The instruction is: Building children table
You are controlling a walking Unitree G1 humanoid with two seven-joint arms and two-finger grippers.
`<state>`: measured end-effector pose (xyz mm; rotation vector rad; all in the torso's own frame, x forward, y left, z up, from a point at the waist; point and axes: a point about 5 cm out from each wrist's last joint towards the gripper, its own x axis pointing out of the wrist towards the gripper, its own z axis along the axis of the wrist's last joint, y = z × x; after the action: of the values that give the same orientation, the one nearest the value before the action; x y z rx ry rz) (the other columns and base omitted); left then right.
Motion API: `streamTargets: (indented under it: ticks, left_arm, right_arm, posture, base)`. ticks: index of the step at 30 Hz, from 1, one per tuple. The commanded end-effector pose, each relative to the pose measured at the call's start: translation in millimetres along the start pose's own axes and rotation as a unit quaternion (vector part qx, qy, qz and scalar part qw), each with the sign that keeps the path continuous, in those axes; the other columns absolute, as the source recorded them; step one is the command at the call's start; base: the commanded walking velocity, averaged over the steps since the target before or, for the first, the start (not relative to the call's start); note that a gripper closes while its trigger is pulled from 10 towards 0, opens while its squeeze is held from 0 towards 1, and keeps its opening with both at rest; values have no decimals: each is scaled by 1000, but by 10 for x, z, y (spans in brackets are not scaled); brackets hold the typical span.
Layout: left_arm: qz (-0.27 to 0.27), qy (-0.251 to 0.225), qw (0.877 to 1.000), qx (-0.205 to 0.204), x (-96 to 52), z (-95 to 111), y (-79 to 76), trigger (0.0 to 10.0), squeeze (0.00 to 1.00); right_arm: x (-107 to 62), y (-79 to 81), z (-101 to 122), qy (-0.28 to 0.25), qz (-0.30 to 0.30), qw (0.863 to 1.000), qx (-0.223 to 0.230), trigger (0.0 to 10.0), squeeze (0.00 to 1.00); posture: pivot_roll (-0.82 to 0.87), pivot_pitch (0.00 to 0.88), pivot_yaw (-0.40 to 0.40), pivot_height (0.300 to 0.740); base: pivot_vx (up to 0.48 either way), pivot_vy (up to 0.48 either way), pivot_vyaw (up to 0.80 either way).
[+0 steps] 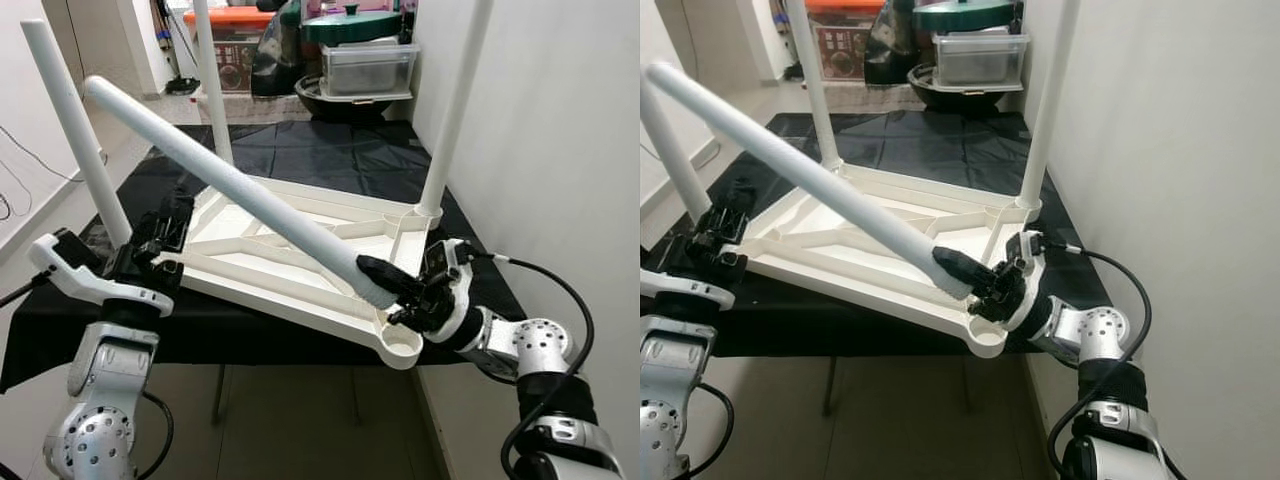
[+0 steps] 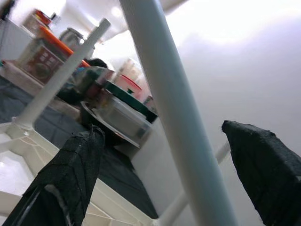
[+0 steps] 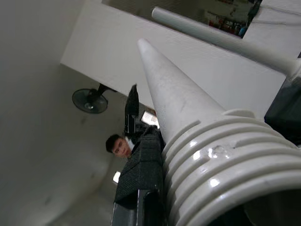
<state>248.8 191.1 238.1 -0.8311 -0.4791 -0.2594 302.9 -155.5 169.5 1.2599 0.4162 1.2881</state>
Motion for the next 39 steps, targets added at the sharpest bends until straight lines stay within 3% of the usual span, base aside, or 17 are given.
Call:
streamTargets:
  ticks: [1,17,18,19,20,21,23,24,25,27,28,39]
  left_arm:
    - [-7,6,1000,-5,-11,16,-9,10000,0]
    - [-42,16,998,-33,-13,16,-112,10000,0]
    - [-43,15,998,-35,-14,28,-111,9373,0]
    - [-43,13,998,-38,-16,38,-108,7686,0]
    - [-43,13,998,-38,-16,38,-108,7686,0]
    - [-42,10,998,-41,-24,47,-105,1569,0]
    - [-42,9,998,-43,-29,55,-103,1569,0]
    - [-43,9,998,-44,-33,60,-102,3098,0]
    - [-45,8,998,-44,-36,70,-104,3922,0]
    - [-47,7,998,-44,-37,77,-105,3922,0]
    - [-45,3,998,-45,-38,86,-100,0,0]
    - [-42,-4,998,-48,-43,110,-85,0,0]
  right_arm:
    - [13,39,-51,17,16,1000,1,0,0]
    - [19,47,-261,81,18,996,13,0,0]
    - [20,51,-277,87,19,996,13,0,0]
    - [21,58,-283,89,23,996,14,0,0]
    - [21,58,-283,89,23,996,14,0,0]
    - [17,61,-284,90,24,996,13,0,0]
    - [12,67,-287,91,24,995,13,0,0]
    - [8,66,-297,95,23,995,12,0,0]
    - [5,63,-309,97,22,995,13,0,0]
    - [4,63,-319,100,21,995,13,0,0]
    - [3,58,-328,102,20,995,12,0,0]
    - [-13,38,-337,104,14,994,3,0,0]
  posture:
    - [-31,0,-4,740]
    - [-32,0,-8,740]
    - [-32,0,-8,740]
    - [-32,0,-8,740]
    - [-32,0,-8,740]
    - [-33,0,-9,740]
    - [-33,0,-9,740]
    - [-33,0,-9,740]
    - [-33,0,-9,740]
    - [-33,0,-9,740]
    - [-33,0,-9,740]
    - [-34,0,-15,740]
  base:
    - [0,0,0]
    - [0,0,0]
    - [0,0,0]
    - [0,0,0]
    - [0,0,0]
    - [0,0,0]
    - [0,0,0]
    - [0,0,0]
    - [0,0,0]
    - [0,0,0]
    - [0,0,0]
    - [0,0,0]
